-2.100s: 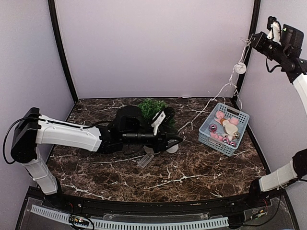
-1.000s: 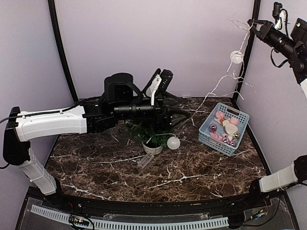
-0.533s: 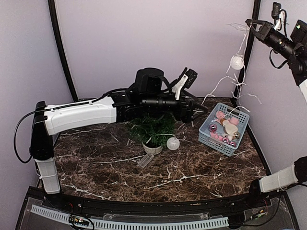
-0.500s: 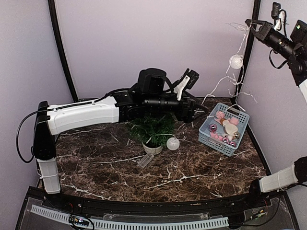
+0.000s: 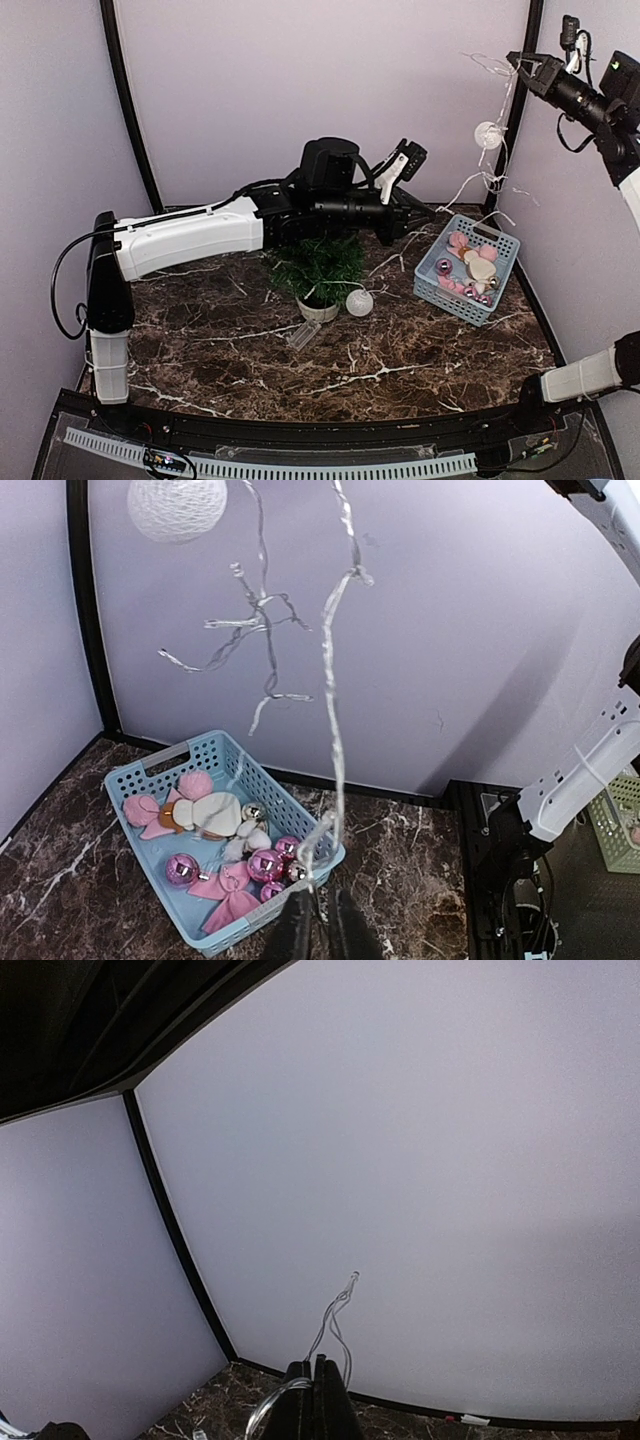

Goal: Decorate the small christmas tree
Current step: Wrap the side of the string light in the gap of the branches.

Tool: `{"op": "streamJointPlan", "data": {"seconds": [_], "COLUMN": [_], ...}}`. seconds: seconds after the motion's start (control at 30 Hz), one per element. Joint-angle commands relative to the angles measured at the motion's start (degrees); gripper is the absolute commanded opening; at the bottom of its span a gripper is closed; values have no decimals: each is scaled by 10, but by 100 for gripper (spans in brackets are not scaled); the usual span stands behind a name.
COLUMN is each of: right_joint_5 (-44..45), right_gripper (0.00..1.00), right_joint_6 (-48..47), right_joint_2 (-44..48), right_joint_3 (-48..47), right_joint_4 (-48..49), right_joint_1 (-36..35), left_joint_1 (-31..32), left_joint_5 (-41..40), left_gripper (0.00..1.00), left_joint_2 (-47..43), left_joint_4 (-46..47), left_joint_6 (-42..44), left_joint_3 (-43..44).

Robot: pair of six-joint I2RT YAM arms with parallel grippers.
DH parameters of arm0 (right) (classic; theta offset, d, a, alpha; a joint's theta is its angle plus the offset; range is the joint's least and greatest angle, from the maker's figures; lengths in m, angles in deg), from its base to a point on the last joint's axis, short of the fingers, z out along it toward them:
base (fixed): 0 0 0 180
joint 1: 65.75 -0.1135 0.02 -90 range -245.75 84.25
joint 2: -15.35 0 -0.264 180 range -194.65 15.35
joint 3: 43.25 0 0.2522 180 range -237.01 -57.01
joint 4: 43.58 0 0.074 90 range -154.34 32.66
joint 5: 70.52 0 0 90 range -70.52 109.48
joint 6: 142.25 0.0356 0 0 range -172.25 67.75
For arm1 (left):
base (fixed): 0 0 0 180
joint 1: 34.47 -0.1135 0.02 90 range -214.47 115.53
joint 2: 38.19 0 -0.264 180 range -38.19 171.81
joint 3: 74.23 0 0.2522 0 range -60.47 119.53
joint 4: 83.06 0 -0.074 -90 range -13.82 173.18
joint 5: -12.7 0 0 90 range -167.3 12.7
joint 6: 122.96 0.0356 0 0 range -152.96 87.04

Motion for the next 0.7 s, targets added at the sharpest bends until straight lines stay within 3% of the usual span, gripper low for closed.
{"op": "streamJointPlan", "data": {"seconds": [0.0,0.1,0.33,0.67], "right_joint_5": [-4,0,43,96], "right_gripper": [0,0,0,0], "right_joint_6": [-1,-3,-16,14], "right_joint_2": [15,16,29,69], "right_joint_3": [18,28,56,232], "right_joint_4": [34,37,35,70], "right_joint_1": [3,3,3,3], "left_joint_1": [2,2,1,-23], "left_joint_5": [-6,-17,-42,-73], "left_gripper": [6,0,0,0], "left_joint_2": [1,2,3,8], "left_joint_4": [2,6,23,69], "left_joint_6": [21,38,61,110], "left_joint_3": [21,24,24,26]}}
